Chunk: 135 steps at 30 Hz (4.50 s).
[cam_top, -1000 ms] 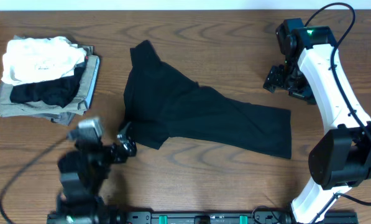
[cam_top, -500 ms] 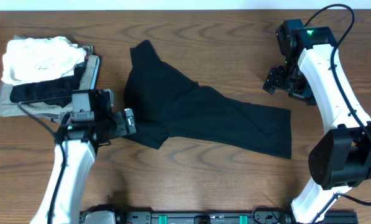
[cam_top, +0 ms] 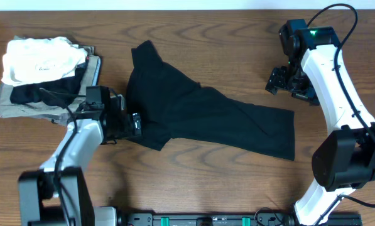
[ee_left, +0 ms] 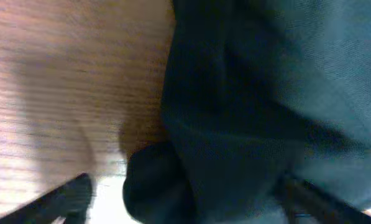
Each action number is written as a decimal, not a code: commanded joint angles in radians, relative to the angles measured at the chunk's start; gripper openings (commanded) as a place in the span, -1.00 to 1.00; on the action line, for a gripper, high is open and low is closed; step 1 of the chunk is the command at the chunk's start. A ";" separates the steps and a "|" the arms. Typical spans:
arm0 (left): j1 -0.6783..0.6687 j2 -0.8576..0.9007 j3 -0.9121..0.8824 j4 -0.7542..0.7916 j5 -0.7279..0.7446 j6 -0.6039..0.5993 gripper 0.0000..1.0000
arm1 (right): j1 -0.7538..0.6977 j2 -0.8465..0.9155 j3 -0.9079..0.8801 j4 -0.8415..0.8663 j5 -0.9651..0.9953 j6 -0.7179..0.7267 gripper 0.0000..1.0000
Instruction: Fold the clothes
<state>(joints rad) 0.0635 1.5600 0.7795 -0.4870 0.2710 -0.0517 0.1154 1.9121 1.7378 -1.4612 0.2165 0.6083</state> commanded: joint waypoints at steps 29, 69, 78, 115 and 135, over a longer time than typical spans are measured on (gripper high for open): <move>-0.002 -0.589 0.010 -0.225 0.061 -0.101 -0.88 | 0.004 -0.005 0.002 -0.013 0.004 0.155 0.98; -0.034 -0.018 0.010 0.974 0.080 -0.398 -0.88 | 0.055 -0.226 -0.016 -0.101 0.086 0.214 0.98; -0.034 0.022 0.010 0.959 0.081 -0.407 -0.88 | 0.103 -0.226 -0.108 -0.104 -0.032 0.183 0.98; -0.034 0.022 0.010 0.835 0.088 -0.407 -0.88 | 0.197 -0.532 -0.922 0.457 -0.378 0.291 0.40; -0.034 0.022 0.010 0.793 0.088 -0.407 -0.87 | 0.197 -0.310 -0.924 0.539 -0.336 0.262 0.26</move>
<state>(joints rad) 0.0315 1.5913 0.7803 0.3107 0.3454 -0.4526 0.2977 1.5852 0.8227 -0.9253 -0.1379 0.8730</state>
